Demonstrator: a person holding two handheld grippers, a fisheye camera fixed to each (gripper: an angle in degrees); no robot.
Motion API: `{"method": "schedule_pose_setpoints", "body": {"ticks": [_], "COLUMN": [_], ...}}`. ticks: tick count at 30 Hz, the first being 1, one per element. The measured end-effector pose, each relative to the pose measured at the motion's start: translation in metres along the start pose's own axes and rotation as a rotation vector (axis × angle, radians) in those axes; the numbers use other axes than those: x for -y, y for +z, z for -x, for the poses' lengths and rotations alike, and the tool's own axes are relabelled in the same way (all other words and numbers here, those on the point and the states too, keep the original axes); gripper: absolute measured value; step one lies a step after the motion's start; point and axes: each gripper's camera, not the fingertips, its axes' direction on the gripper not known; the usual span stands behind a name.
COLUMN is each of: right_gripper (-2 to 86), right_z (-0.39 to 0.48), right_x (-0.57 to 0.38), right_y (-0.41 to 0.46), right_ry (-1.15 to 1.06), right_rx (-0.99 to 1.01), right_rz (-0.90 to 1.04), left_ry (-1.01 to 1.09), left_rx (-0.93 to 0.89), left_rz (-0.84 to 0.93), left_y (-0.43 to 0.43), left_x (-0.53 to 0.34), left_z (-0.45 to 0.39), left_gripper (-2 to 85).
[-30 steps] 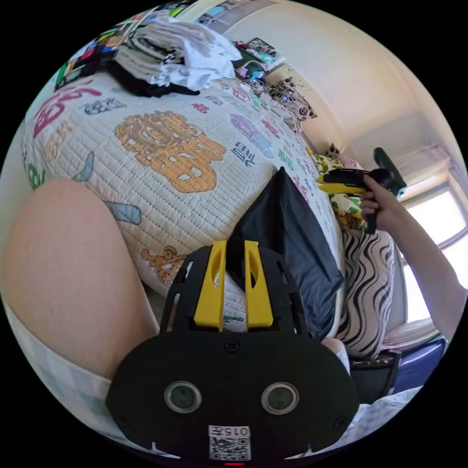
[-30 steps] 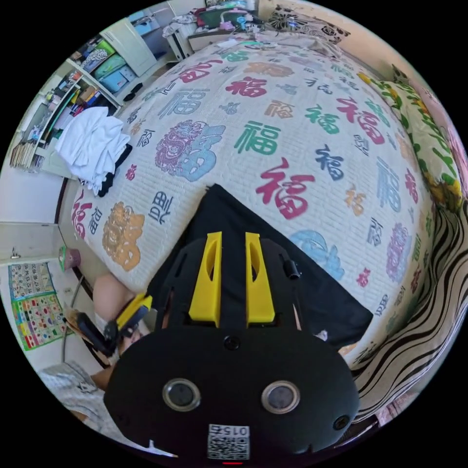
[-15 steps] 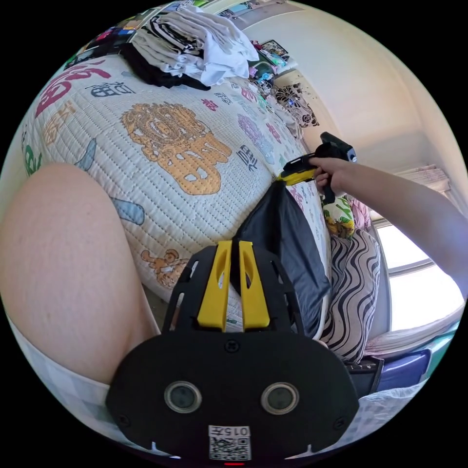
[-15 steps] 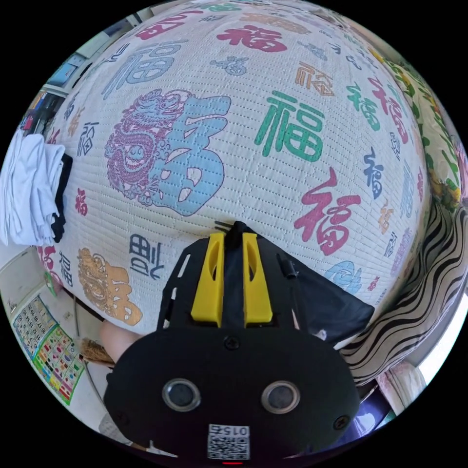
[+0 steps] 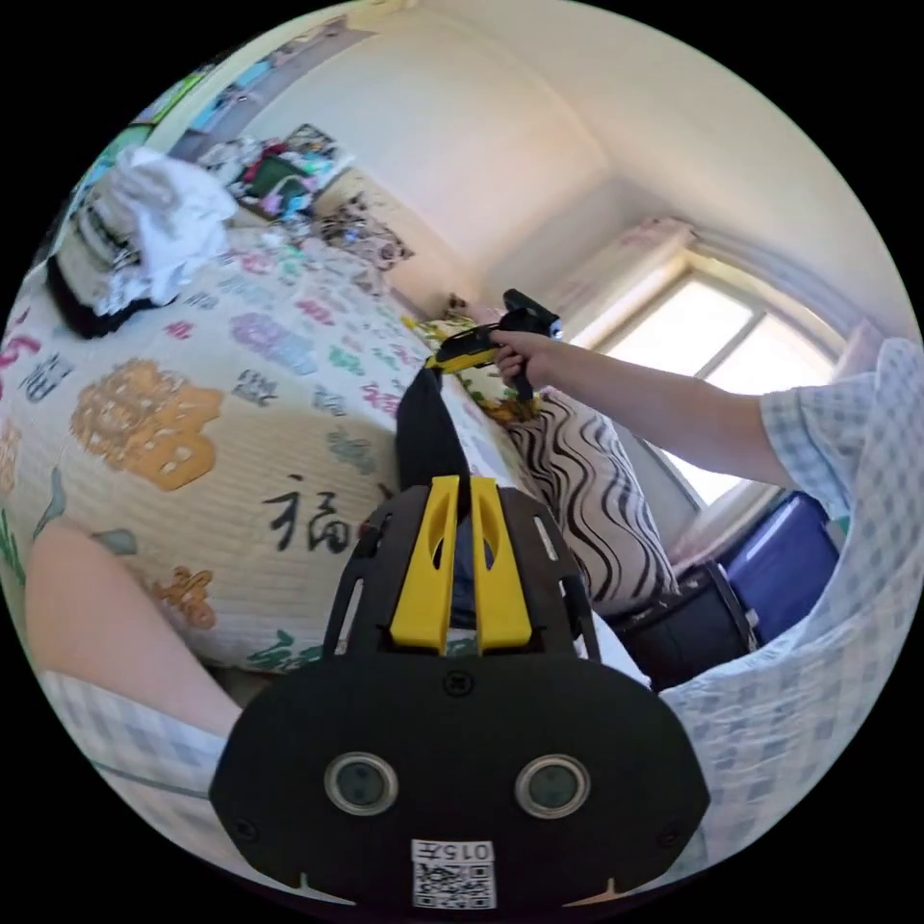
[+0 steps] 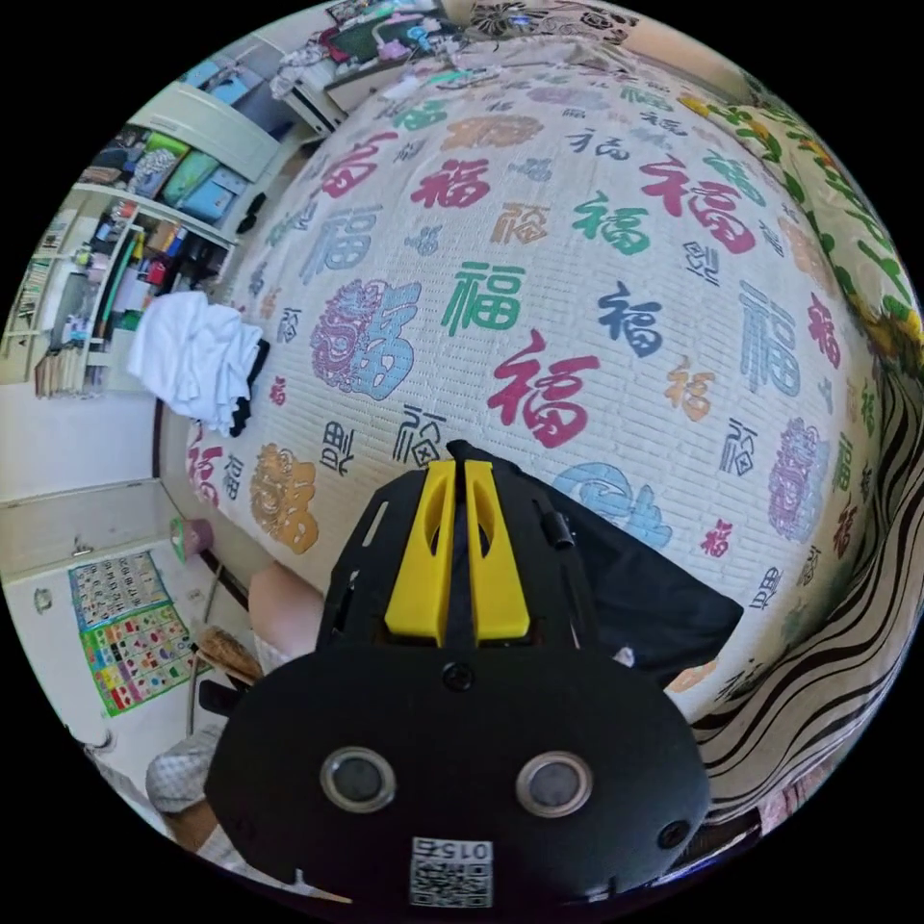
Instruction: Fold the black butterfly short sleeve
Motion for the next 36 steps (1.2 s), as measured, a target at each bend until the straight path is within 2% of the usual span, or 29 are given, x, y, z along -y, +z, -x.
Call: {"method": "schedule_pose_setpoints", "body": {"ticks": [3,5,8,14,16,19,25,27,30,32,36], "right_gripper": [-0.3,-0.1,0.1,0.4,0.4,0.6,2.3,4.2,5.7,6.5,6.7], "right_z": [-0.056,-0.107,-0.177,-0.308,-0.334,-0.361,-0.391,-0.400,-0.413,-0.422,-0.428], "right_x": [-0.042,-0.079,-0.125,-0.198,-0.214,-0.233,-0.258,-0.262,-0.272,-0.292,-0.334], "right_y": [-0.040,-0.062,-0.074,-0.049,-0.041,-0.037,-0.048,-0.042,-0.034,-0.040,-0.052], "right_ry": [-0.001,0.012,0.056,0.244,0.275,0.275,0.196,0.198,0.239,0.279,0.269], "right_rx": [0.132,0.232,0.274,0.271,0.301,0.359,0.284,0.277,0.250,0.188,0.198], "right_rz": [-0.066,-0.106,-0.131,-0.109,-0.116,-0.157,-0.168,-0.148,-0.139,-0.207,-0.295], "left_ry": [0.146,0.315,0.498,0.711,0.765,0.813,0.891,0.923,0.914,0.876,0.867], "left_rx": [-0.079,-0.085,-0.129,-0.178,-0.180,-0.195,-0.201,-0.144,-0.088,-0.146,-0.197], "left_rz": [0.045,0.125,0.242,0.587,0.646,0.667,0.708,0.746,0.897,0.954,0.929], "left_y": [0.015,0.039,0.083,0.199,0.223,0.247,0.290,0.308,0.337,0.340,0.318], "left_x": [-0.010,-0.021,-0.039,-0.090,-0.101,-0.106,-0.110,-0.114,-0.115,-0.102,-0.067], "left_z": [-0.048,-0.092,-0.140,-0.203,-0.217,-0.238,-0.264,-0.264,-0.253,-0.248,-0.244], "left_gripper": [0.0,0.0,0.0,0.1,0.1,0.3,2.1,3.8,6.5,7.3,8.5]}}
